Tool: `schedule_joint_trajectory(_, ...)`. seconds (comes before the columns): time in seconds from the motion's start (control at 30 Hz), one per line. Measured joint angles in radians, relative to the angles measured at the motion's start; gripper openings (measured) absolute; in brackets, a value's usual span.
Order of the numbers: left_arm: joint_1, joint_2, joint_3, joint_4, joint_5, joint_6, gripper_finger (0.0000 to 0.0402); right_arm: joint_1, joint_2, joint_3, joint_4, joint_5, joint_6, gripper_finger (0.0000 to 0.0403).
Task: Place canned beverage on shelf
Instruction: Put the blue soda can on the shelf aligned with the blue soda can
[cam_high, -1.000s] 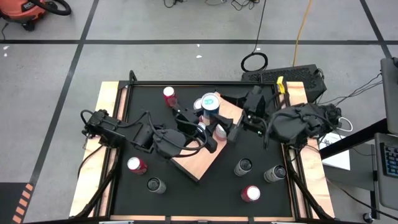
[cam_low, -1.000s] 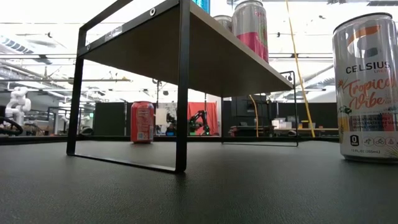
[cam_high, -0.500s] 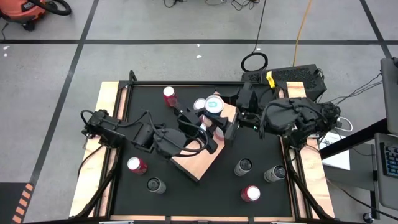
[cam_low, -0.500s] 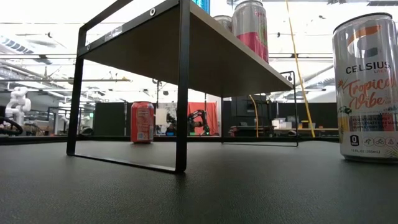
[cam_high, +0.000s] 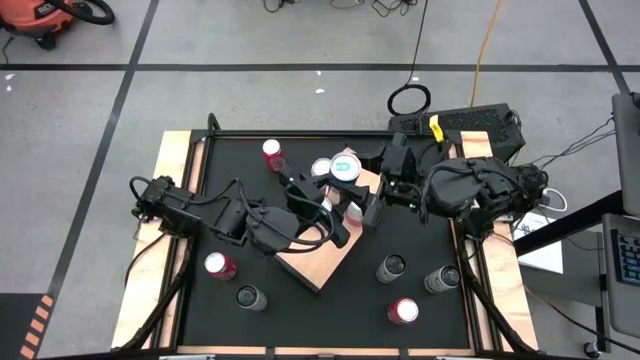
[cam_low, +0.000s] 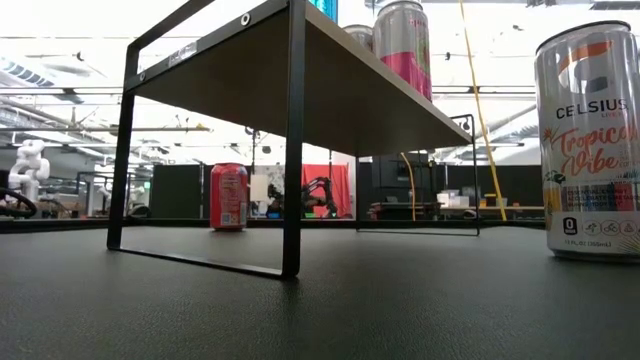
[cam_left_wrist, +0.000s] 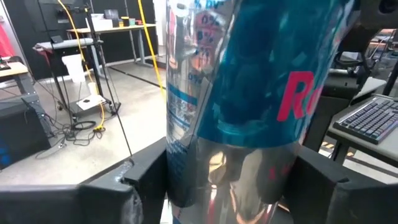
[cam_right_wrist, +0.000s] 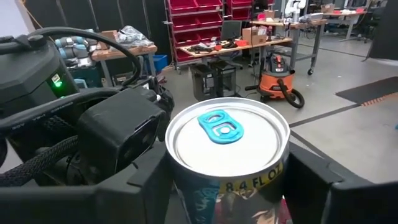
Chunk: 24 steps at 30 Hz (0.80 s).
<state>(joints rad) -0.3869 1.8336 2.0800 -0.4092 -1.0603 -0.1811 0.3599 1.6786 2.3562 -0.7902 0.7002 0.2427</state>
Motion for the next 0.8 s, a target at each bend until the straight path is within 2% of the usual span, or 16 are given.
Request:
schedule_joint_trajectory(0.17,-0.023,-0.008,0.0,0.008,0.022,-0.041,0.0301,-0.001,-0.024,-0.001,-0.007,-0.068,-0.002,0.022)
schedule_joint_trajectory(0.33,-0.029,-0.024,0.003,0.046,0.163,-0.049,0.0342,-0.001,-0.054,-0.001,-0.003,-0.165,-0.039,0.0219)
schedule_joint_trajectory(0.6,-0.012,-0.027,0.002,0.06,0.385,-0.082,0.0347,-0.001,-0.058,-0.001,0.031,-0.385,-0.097,0.0221)
schedule_joint_trajectory(0.8,-0.003,-0.026,0.002,0.06,0.433,-0.101,0.0347,-0.001,-0.058,-0.001,0.053,-0.394,-0.103,0.0221)
